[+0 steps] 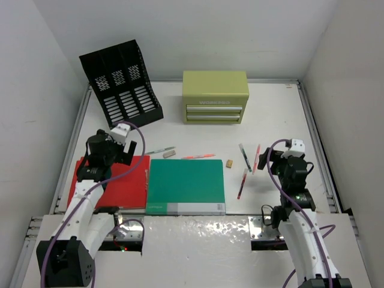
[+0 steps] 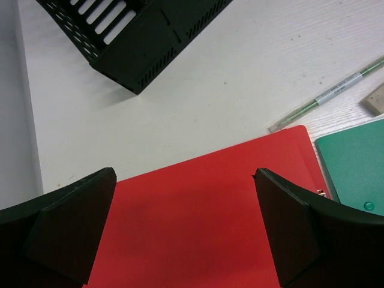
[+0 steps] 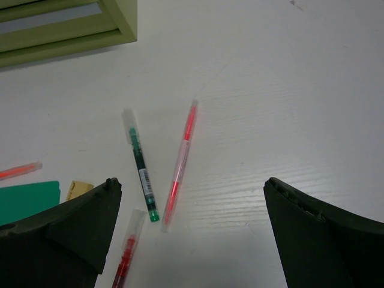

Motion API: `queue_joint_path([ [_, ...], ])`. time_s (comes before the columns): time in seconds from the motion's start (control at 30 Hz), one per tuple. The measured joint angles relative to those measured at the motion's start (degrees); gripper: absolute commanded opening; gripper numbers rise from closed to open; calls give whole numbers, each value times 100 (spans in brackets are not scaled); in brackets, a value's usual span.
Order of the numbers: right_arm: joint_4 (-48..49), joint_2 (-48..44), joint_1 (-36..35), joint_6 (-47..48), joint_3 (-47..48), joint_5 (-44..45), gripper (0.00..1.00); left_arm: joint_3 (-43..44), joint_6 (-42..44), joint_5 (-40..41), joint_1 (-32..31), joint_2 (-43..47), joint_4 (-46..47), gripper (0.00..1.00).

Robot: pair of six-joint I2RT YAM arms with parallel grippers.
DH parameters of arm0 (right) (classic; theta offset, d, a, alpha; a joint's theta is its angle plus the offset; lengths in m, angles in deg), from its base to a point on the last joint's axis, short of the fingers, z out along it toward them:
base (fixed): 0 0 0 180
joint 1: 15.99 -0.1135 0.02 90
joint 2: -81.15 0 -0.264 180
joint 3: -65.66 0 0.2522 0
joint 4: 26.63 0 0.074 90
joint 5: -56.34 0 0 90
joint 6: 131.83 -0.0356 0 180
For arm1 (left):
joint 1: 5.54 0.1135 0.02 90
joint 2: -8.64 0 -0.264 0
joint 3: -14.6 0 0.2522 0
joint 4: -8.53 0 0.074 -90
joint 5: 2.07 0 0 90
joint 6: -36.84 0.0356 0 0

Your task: Organize the desk

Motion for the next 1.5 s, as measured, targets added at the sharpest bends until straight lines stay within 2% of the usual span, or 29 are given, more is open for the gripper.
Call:
queue_joint_path([
  [0.3,-131,-133,0,42,0,-168,99,208,-52,-42,0,28,-136,100],
  [0.53,-72,-87,0,81,0,-719,99,557,162,-645,0,15,-542,100],
  [0.63,319,103,0,4,46,-988,99,809,203,-765,0,-116,-730,100],
  [0.73,944,540,0,-251,227,-1158,95,1231,249,-828,0,-345,-824,100],
  [0.83,1504,1213,0,-509,715,-1373,82,1628,273,-892,0,-562,-820,100],
  [0.87,1628,1526,0,-566,957,-1491,73,1744,275,-914,0,-636,-813,100],
  [0.93,1908,2127,-68,-555,1510,-1725,69,1958,275,-960,0,-802,-813,100],
  [1.03,2302,2732,-490,188,2135,-1784,68,2243,267,-1045,-2,-1161,-789,100],
  [1.23,3641,3497,-2138,3832,1902,-1329,64,2900,96,-1209,-2,-2041,-614,100],
  [1.37,3840,4229,-2487,5357,1832,-981,66,3064,20,-1252,-2,-2306,-439,100],
  [1.5,4085,4979,-2691,6360,1945,-660,68,3250,-33,-1257,-2,-2597,-236,100],
])
